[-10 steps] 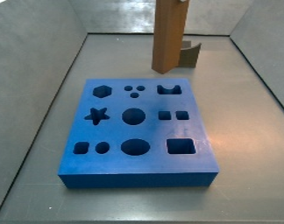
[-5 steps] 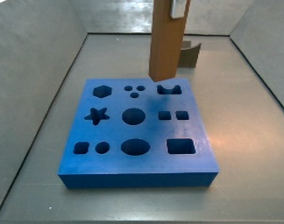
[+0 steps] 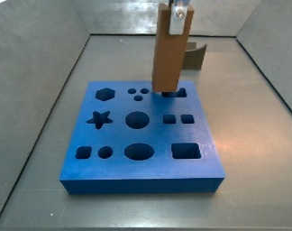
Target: Insert the arch object.
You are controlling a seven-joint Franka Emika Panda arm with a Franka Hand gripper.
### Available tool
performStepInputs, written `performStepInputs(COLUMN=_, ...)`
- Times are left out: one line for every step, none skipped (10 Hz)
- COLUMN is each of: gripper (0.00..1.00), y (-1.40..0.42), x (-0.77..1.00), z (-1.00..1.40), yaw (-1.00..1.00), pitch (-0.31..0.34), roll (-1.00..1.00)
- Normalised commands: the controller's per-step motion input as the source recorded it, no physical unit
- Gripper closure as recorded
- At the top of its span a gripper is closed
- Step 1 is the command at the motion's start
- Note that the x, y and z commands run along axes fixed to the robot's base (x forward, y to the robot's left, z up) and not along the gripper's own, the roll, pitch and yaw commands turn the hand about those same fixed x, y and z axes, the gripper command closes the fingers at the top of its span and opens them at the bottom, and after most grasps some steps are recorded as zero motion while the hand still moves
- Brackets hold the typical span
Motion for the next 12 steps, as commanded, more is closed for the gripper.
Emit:
performStepInputs(gripper=1.0, y=-0.13, x=0.15, z=-0.13, yaw=-0.23, pitch=0.03, roll=0.03)
performStepInputs(gripper=1.0, y=-0.08, x=0.12, z=-0.11, yaw=-0.03, pitch=0.033, roll=0.04)
performStepInputs(gripper=1.0, y=0.0, x=0.12, z=-0.18, yaw=0.0, pitch=0.006, roll=0.02)
performStepInputs(gripper=1.0, y=-0.03, x=0.29, z=-0.31, yaw=0.0, pitch=0.0, roll=0.0)
performStepInputs(gripper=1.0, y=0.0, x=0.44, z=-0.38, yaw=0.0, pitch=0.027, roll=0.02)
performStepInputs(gripper=1.0, y=0.0, x=0.55, z=-0.4, yaw=0.0, pitch=0.057, roll=0.05)
performStepInputs(gripper=1.0, y=0.0, x=0.61, z=-0.42, yaw=0.0, pitch=0.077, roll=0.07)
performStepInputs(gripper=1.0, y=0.0, x=0.48, z=-0.45, yaw=-0.08, pitch=0.066, roll=0.12)
performStepInputs(gripper=1.0, y=0.0, x=0.37, z=-0.48, yaw=-0.24, pitch=0.049, roll=0.11)
performStepInputs(gripper=1.0, y=0.0, x=0.3, z=-0.49, yaw=-0.27, pitch=0.027, roll=0.1)
performStepInputs(gripper=1.0, y=0.0, x=0.28, z=-0.48, yaw=-0.28, pitch=0.021, roll=0.09)
performStepInputs(gripper=1.0, y=0.0, x=0.17, z=-0.41, yaw=-0.22, pitch=0.0, roll=0.05)
